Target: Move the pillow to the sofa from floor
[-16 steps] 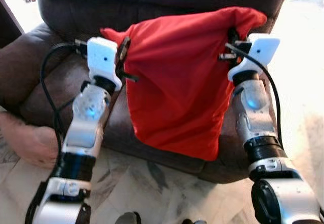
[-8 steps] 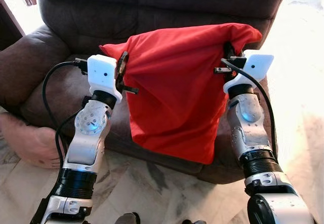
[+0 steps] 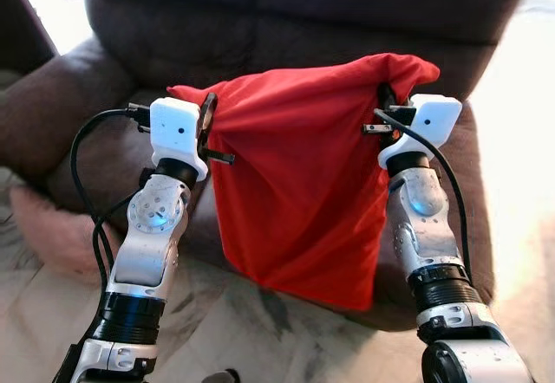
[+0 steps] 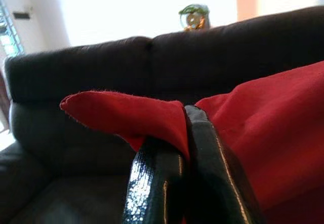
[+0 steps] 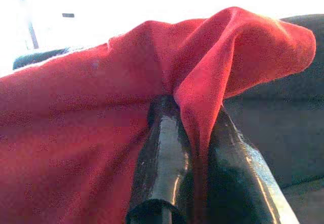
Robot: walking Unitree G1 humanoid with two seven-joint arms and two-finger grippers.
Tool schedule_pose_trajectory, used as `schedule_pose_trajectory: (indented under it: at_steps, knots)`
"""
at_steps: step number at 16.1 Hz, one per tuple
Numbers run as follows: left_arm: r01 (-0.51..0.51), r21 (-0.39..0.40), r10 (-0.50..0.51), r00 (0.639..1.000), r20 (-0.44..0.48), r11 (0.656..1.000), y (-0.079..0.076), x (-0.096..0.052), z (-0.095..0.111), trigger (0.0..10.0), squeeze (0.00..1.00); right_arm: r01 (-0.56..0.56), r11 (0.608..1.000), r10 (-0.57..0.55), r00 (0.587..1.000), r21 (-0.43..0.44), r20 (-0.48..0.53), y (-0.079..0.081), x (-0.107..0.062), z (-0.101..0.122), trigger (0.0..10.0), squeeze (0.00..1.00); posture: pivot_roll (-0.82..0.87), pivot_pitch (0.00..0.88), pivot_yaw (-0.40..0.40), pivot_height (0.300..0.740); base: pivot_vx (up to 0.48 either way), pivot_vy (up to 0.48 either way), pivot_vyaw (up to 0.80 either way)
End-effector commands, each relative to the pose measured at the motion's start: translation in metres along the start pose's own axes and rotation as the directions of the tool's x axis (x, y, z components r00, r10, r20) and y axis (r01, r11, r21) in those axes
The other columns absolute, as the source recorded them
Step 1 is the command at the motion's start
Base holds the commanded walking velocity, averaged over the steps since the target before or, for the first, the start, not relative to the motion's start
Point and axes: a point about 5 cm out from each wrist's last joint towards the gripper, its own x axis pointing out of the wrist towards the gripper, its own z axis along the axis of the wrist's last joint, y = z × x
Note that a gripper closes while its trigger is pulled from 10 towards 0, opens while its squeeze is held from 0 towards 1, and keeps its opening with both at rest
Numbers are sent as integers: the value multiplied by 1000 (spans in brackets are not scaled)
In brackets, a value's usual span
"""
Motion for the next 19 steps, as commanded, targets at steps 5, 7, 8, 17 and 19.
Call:
schedule_pose_trajectory:
  at_steps: [5,7,8,17,19]
  knots:
    - [-30,6,30,996,83,1000,8,5,22,10000,0,56,998,-59,984,22,168,-8,11,41,10000,0,178,137,5,740,338,0,0]
    - [-10,6,9,995,102,1000,5,9,28,10000,0,60,998,-64,984,27,164,-8,12,41,10000,0,180,131,7,740,339,0,-716]
    - [-3,6,2,995,103,1000,4,10,28,10000,0,64,998,-65,985,14,162,-8,11,39,10000,0,179,128,9,740,341,0,-650]
    - [5,15,-7,994,112,1000,6,11,35,10000,0,72,997,-74,983,20,169,-8,11,42,10000,0,182,135,10,740,345,0,0]
    - [4,16,-6,993,116,1000,7,12,36,10000,0,71,997,-73,982,20,173,-8,12,43,10000,0,181,135,10,740,349,0,0]
